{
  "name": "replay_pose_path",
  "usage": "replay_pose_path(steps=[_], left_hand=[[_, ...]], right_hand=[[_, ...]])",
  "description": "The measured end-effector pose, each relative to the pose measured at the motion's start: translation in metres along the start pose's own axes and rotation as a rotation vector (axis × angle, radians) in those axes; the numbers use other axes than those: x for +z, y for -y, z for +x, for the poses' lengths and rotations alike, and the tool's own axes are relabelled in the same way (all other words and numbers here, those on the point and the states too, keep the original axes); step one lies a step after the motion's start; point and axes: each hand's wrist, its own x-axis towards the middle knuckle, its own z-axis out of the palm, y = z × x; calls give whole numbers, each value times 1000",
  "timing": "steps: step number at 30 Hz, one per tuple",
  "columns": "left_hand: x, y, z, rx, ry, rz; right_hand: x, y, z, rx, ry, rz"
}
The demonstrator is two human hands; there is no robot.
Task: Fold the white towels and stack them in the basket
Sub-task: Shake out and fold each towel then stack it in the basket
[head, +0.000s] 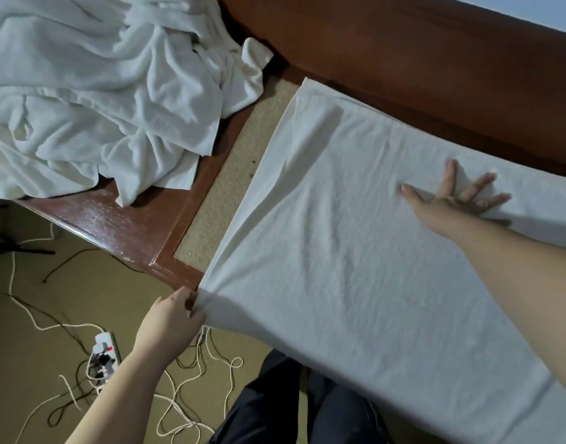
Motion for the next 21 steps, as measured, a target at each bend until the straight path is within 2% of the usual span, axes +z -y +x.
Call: replay_pose_path(steps=[3, 6, 9, 12, 14, 16, 20, 21], left_hand=[[4, 20, 0, -103, -73, -76], [-2, 13, -6, -120, -272, -111], [-3, -39, -10, 100, -392, -115], [1, -109, 7, 319, -402, -108], [6, -150, 31, 308, -358, -94], [14, -175, 55, 264, -342, -88], [30, -188, 72, 205, -418, -31], [32, -188, 74, 202, -439, -34]], right_hand=[[2, -2, 3, 3, -26, -10], [6, -1, 7, 7, -49, -16], [10, -1, 12, 25, -73, -1], [18, 1, 14, -13, -241, 38], [25, 13, 15, -191, -443, 67], [29, 39, 19, -437, -550, 87], [13, 122, 31, -915, -453, 139], [6, 145, 34, -1004, -474, 130]])
